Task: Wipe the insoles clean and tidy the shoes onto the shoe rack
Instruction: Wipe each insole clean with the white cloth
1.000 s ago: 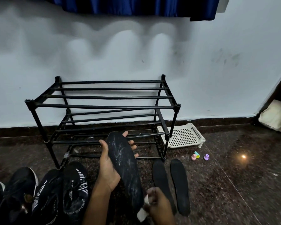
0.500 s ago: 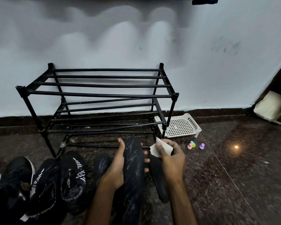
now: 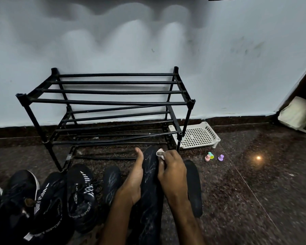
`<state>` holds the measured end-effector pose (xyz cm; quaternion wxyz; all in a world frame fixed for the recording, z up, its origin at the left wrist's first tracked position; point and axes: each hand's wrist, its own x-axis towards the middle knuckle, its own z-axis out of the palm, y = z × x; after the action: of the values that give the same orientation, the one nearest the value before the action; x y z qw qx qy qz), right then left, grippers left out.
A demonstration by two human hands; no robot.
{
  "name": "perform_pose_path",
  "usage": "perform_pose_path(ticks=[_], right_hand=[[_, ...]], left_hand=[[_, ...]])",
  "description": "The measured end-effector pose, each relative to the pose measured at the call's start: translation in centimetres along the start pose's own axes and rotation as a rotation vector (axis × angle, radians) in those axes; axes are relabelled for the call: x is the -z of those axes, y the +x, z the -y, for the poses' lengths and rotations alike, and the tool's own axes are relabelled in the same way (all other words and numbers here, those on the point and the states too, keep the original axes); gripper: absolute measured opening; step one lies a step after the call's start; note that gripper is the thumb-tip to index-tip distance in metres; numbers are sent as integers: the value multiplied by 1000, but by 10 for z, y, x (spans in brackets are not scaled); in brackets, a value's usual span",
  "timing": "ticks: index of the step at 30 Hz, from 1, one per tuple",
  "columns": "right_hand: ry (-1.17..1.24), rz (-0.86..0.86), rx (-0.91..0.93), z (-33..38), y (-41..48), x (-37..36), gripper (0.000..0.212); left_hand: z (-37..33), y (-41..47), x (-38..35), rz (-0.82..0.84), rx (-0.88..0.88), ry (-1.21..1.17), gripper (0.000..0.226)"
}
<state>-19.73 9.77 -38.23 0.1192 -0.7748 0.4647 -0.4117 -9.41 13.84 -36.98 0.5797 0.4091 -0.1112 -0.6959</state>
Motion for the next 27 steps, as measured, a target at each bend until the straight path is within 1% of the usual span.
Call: perform_pose_path(ticks=[2,3,4,6,8,9,12,14,15,17,18,19,20,22,24,25,27], right_hand=[[40,-53,-33,3,5,0,11],[74,-46,-22,6,8,0,12],[112,-17,8,10,10,0,14],[198,95,67,16,11,3,15],[226,186,81,14,10,7,16],[197,180,64,11,10,8,16],[100,63,-50,6,10,10,10],[113,49,-54,12,14,10,7],[152,83,-27,16,16,10,8],[242,207,26,24,17,14,13],[257,264,38,25,16,16,15],[234,280,35,23,16,18,16],[188,251,14,21,15,19,16],[98,125,-57,18,16,22,13],[81,46,-82,21,18,22,11],[97,56,-72,24,20,22,12],[171,155,-22,28,21,23,14]], left_hand=[[0,-2,-1,1,17,46,89],[0,-4,-3,-1,17,68,89],[0,-5,-4,-10,11,95,88],[-1,-6,-5,-39,-16,125,85],[-3,-6,-4,-57,-23,90,86],[-4,-7,-2,-52,-18,72,88],[-4,-9,1,-2,10,75,90],[-5,-10,-2,1,11,78,89],[-5,-10,-4,-2,-4,77,88],[-7,-8,-4,-34,-41,87,87],[-8,-8,-3,-47,-53,92,88],[-9,-8,-2,-43,-50,90,89],[-10,-9,-2,-32,-36,86,91],[-9,-11,-2,-14,-4,81,93],[-6,-11,-2,-12,14,77,94],[-5,-9,-2,-15,10,69,95],[-4,-7,-1,-16,-10,41,96]])
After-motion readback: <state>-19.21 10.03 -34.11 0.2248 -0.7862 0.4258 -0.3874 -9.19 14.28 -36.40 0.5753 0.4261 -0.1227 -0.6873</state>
